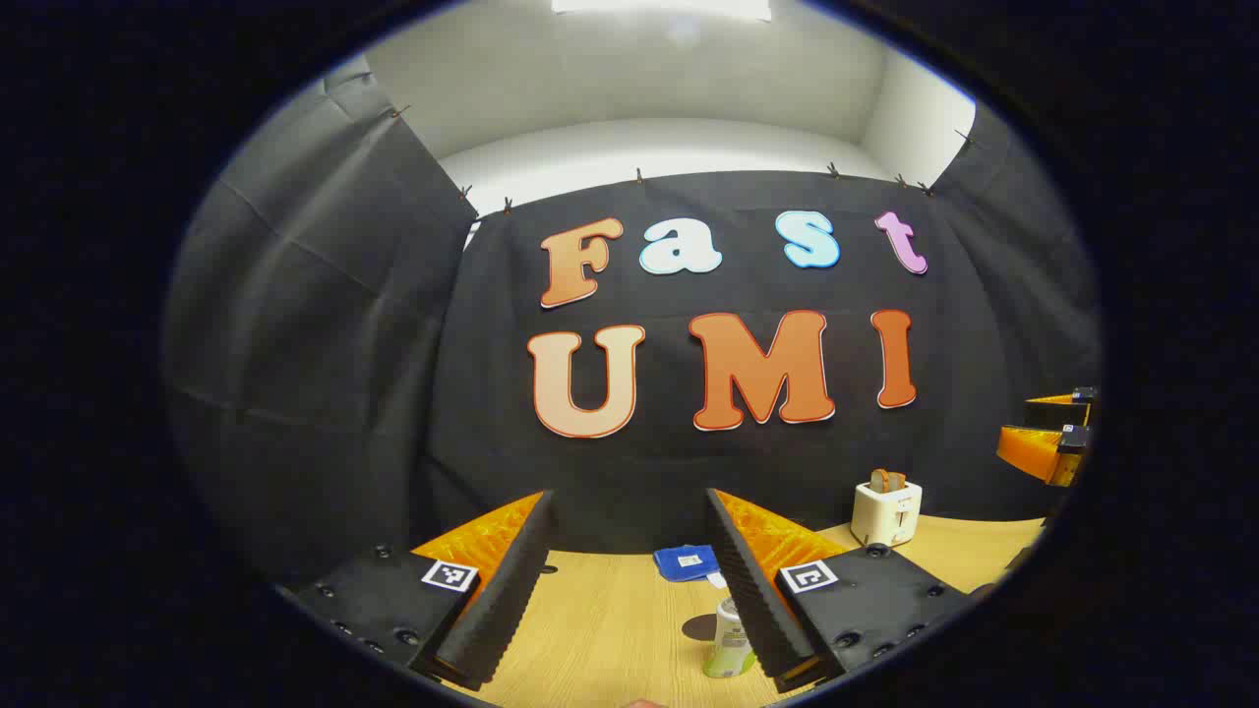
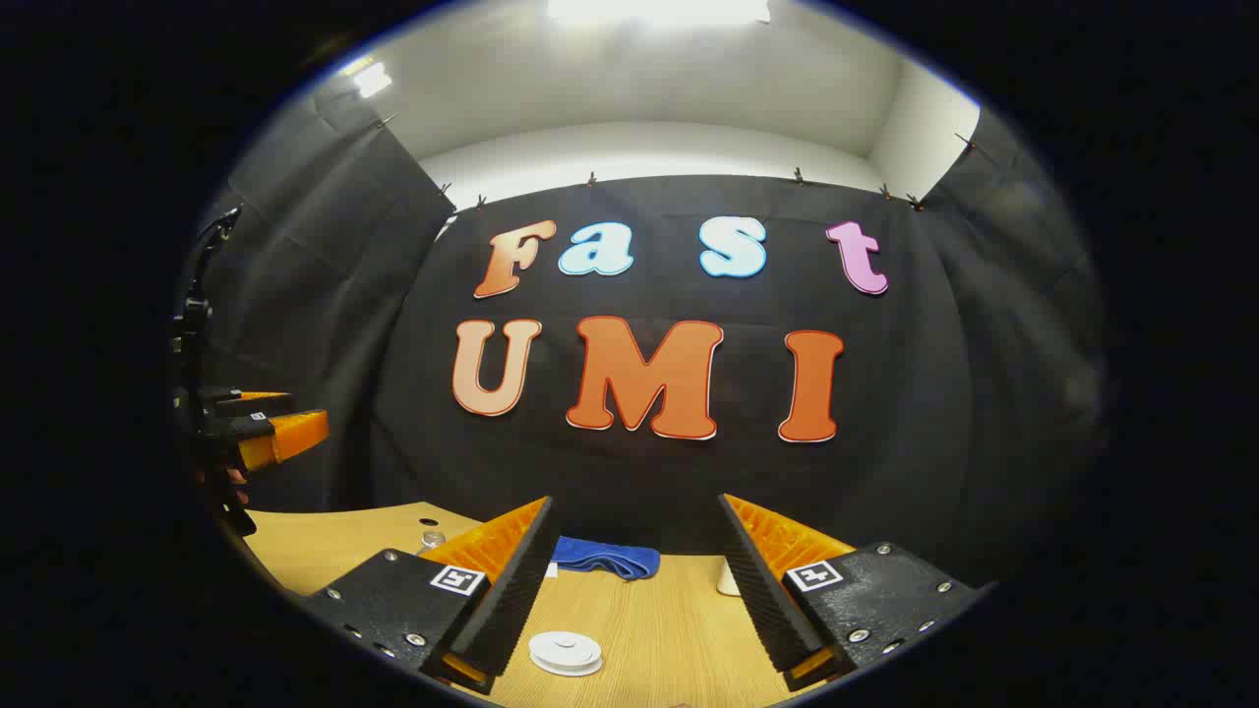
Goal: Open the teacup lid with one hand, grasp the water bottle and pour water into the teacup with the other hand; after pouring, place the water bottle on the coaster and then close the teacup lid.
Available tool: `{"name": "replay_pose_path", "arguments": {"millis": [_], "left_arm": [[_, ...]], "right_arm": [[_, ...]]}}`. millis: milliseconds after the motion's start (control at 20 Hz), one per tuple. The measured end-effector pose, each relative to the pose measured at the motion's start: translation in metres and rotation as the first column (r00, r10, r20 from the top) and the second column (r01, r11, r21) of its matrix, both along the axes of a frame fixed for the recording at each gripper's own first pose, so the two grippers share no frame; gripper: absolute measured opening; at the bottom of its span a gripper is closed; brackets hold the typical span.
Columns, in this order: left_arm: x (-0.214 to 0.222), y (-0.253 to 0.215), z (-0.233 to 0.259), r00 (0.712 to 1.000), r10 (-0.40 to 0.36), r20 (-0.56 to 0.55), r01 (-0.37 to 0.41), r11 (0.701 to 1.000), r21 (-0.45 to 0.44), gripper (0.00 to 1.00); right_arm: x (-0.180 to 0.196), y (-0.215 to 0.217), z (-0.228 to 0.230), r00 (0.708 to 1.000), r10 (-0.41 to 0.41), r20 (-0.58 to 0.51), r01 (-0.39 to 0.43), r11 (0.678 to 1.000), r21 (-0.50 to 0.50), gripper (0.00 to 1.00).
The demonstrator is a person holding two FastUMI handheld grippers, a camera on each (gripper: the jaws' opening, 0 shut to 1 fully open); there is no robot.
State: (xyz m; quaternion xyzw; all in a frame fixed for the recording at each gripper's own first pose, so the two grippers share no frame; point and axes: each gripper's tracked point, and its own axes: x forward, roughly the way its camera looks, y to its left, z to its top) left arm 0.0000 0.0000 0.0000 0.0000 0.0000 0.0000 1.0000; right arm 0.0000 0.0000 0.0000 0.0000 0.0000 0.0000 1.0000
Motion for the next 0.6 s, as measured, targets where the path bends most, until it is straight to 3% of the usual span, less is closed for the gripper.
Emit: {"name": "replay_pose_path", "arguments": {"millis": [600], "left_arm": [[0.003,0.002,-0.002,1.000,0.000,-0.012,-0.001,1.000,-0.011,0.96]], "right_arm": [[-0.001,0.020,-0.001,1.000,0.028,-0.002,-0.028,0.998,-0.059,0.98]]}}
